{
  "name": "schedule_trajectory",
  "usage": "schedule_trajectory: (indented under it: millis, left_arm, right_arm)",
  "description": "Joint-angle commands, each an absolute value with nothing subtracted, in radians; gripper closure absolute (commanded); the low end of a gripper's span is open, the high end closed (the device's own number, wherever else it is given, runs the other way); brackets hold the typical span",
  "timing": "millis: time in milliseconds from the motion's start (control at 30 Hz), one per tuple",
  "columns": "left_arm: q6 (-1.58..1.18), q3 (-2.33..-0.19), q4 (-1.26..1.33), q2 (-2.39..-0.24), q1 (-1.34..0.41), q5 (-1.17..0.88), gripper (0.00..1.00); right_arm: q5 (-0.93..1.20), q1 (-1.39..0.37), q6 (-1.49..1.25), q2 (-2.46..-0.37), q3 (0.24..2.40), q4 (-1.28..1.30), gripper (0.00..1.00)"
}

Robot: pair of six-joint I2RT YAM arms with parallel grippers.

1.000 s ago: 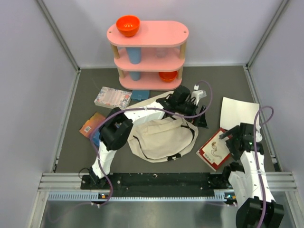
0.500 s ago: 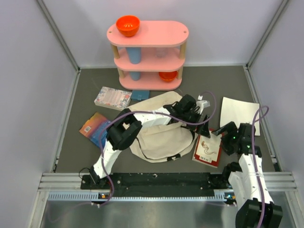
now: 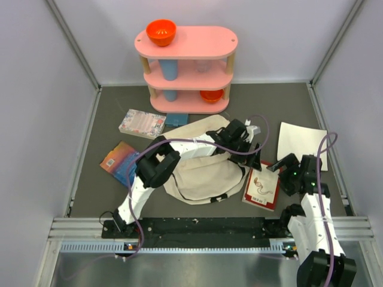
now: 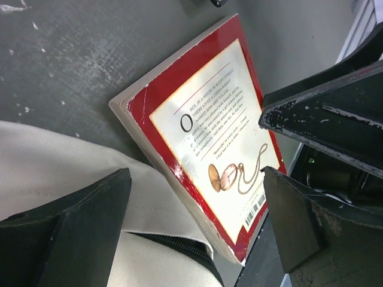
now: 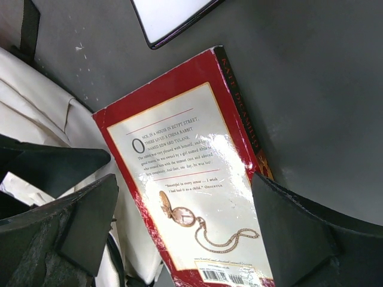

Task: Pack the student bag
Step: Pick up the book from the center of the board.

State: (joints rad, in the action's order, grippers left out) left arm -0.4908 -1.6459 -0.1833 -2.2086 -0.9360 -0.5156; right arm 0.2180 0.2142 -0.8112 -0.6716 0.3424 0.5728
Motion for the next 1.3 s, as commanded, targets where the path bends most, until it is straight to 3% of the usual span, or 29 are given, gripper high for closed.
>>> schedule_trajectory:
  millis: [0, 267, 467, 567, 867, 1100, 1267]
  left_arm:
    - [-0.540, -1.700, -0.121, -2.244, -0.934, -0.610, 0.04]
    - [-0.564, -1.789, -0.127, -2.324, -0.936, -0.689, 0.05]
    - [-0.575, -1.752, -0.121, -2.323, -0.937, -0.712, 0.13]
    - [-0.587, -1.724, -0.098, -2.306, -0.937, -0.713, 0.19]
    - [-0.586, -1.703, -0.101, -2.292, -0.931, -0.681, 0.19]
    - [-0.574, -1.703, -0.113, -2.283, -0.917, -0.673, 0.20]
    - [-0.575, -1.703, -0.114, -2.275, -0.917, -0.690, 0.21]
  right_arm:
    - [0.160, 0.213, -0.779, -0.699, 0.362, 0.623, 0.07]
    - [0.133, 0.215, -0.804, -0.715, 0.350, 0.618, 0.07]
    - [0.152, 0.215, -0.816, -0.739, 0.333, 0.592, 0.22]
    - [0.156, 0.213, -0.815, -0.750, 0.330, 0.581, 0.23]
    - [0.032, 0.215, -0.812, -0.723, 0.408, 0.690, 0.12]
    - [-0.063, 0.215, -0.828, -0.634, 0.431, 0.713, 0.10]
    - [-0.011, 0.215, -0.844, -0.699, 0.387, 0.684, 0.13]
